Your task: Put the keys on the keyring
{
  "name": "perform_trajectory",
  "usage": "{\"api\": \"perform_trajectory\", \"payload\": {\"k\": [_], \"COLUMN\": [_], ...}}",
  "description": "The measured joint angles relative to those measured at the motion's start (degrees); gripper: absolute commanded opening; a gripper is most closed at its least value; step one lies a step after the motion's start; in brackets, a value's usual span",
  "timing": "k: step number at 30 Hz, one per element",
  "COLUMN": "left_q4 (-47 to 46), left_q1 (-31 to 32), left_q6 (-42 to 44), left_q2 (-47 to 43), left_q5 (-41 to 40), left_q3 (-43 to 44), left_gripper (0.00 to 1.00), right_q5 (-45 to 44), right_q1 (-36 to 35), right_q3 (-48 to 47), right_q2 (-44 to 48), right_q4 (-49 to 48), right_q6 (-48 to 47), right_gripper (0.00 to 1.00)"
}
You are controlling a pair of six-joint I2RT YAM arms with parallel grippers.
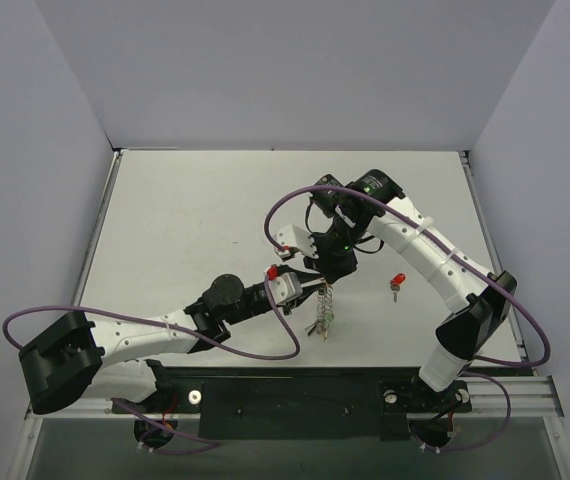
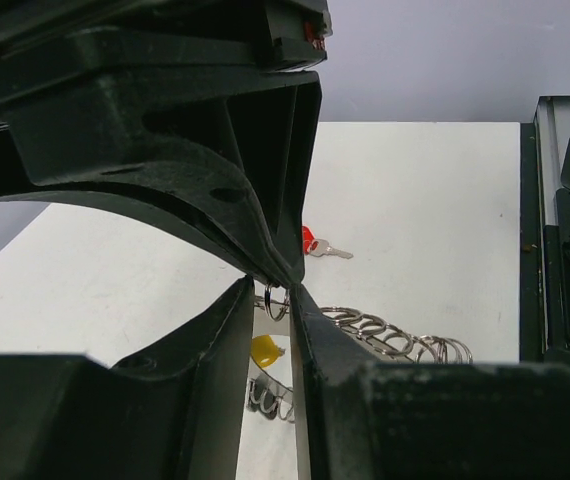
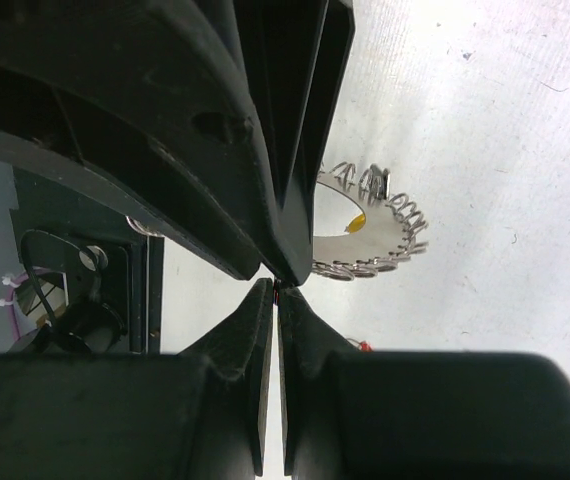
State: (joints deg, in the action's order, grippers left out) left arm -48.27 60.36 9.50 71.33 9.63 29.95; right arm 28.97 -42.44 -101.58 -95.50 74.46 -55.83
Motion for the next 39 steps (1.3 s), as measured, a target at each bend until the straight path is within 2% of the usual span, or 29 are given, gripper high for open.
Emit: {"api": "perform_trajectory", "payload": {"k": [10, 15, 19, 33, 35, 36, 39], "left_q4": [0.0, 0.0, 0.0, 1.0, 1.4, 1.4, 1.7], "left_q1": [0.0, 0.0, 0.0, 0.0, 0.0, 0.0, 0.0], "left_q6": [0.0, 0.0, 0.0, 0.0, -0.1, -0.1, -0.4], "left_q2": [0.6, 0.7, 0.7, 0.8, 0.9, 1.0, 1.4], "left_q5": [0.0, 0.0, 0.0, 0.1, 0.2, 0.2, 0.4], "left_q3": [0.0, 0.0, 0.0, 0.5, 0.8, 0.9, 1.2], "left_gripper": [0.29, 0.18, 0.14, 0.18, 0.14, 0.00, 0.00], "right_q5": [0.4, 0.5, 0.8, 1.0, 1.0, 1.0, 0.8], "right_q1": [0.0, 0.0, 0.0, 0.1, 0.1, 0.1, 0.2], "right_q3": [0.0, 0.0, 0.0, 0.0, 0.0, 0.0, 0.0], "right_q2": [0.0, 0.0, 0.0, 0.0, 0.0, 0.0, 0.0], "right_q4": [0.0, 0.0, 0.2, 0.4, 0.4, 0.4, 0.8], "right_q6": [0.0, 0.0, 0.0, 0.0, 0.0, 0.0, 0.0], "right_gripper": [0.00, 0.00, 0.00, 0.00, 0.00, 0.00, 0.00]}}
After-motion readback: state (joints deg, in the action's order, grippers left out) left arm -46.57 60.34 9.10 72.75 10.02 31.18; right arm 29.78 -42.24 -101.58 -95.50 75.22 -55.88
